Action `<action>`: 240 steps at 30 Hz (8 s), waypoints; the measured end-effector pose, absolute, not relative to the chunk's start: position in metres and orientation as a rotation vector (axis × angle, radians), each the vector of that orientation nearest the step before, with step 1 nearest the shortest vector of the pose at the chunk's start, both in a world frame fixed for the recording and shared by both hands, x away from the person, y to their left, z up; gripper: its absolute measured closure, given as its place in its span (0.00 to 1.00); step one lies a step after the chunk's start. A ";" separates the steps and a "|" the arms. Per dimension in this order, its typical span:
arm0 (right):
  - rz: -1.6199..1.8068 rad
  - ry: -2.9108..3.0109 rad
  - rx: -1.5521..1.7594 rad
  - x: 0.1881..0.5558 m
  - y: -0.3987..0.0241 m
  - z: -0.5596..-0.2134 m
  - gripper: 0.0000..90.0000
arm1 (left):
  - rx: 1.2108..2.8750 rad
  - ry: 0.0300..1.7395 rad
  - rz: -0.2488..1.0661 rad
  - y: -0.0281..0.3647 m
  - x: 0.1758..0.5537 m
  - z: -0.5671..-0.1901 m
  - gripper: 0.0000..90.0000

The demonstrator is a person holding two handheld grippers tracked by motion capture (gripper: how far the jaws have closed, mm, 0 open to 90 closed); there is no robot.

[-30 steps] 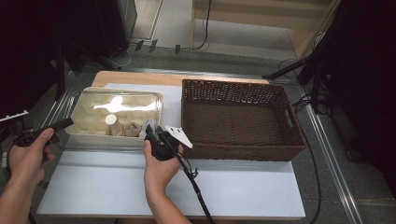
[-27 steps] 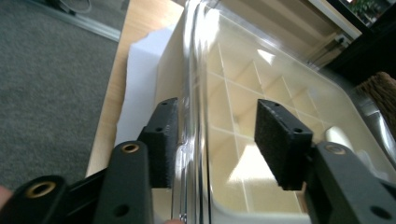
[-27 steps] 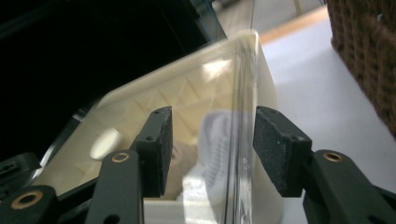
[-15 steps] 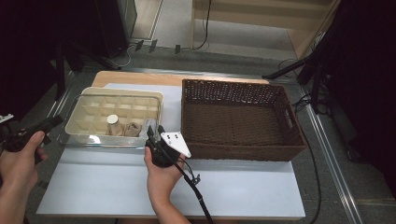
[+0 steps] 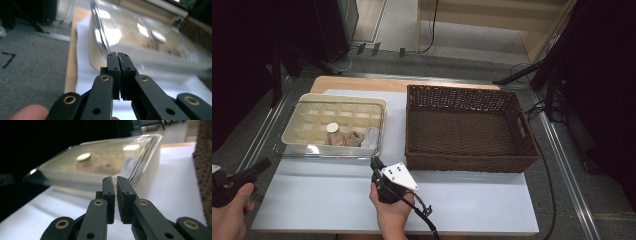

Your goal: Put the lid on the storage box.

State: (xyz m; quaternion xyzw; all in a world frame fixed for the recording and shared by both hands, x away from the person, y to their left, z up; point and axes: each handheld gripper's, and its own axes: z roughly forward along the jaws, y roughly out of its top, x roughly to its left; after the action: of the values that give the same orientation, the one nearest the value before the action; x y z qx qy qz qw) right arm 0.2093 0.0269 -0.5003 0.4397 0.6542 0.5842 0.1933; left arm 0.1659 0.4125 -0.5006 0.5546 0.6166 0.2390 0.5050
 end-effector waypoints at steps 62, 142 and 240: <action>1.613 1.636 1.457 0.262 0.039 -0.505 0.77 | 1.300 1.534 0.564 0.414 0.248 -0.491 0.68; 1.564 1.812 1.193 0.245 0.025 -0.502 0.44 | 1.339 1.429 0.597 0.373 0.199 -0.500 0.37; 1.219 1.575 1.328 0.179 -0.326 -0.542 0.20 | 1.504 1.290 0.692 0.325 0.173 -0.556 0.01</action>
State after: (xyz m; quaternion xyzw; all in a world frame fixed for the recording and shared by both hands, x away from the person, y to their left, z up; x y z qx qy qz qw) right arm 0.1788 -0.3263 -0.5419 0.5163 0.6125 0.4741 0.3654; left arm 0.1727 0.3249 -0.5555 0.6213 0.5328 0.2859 0.4983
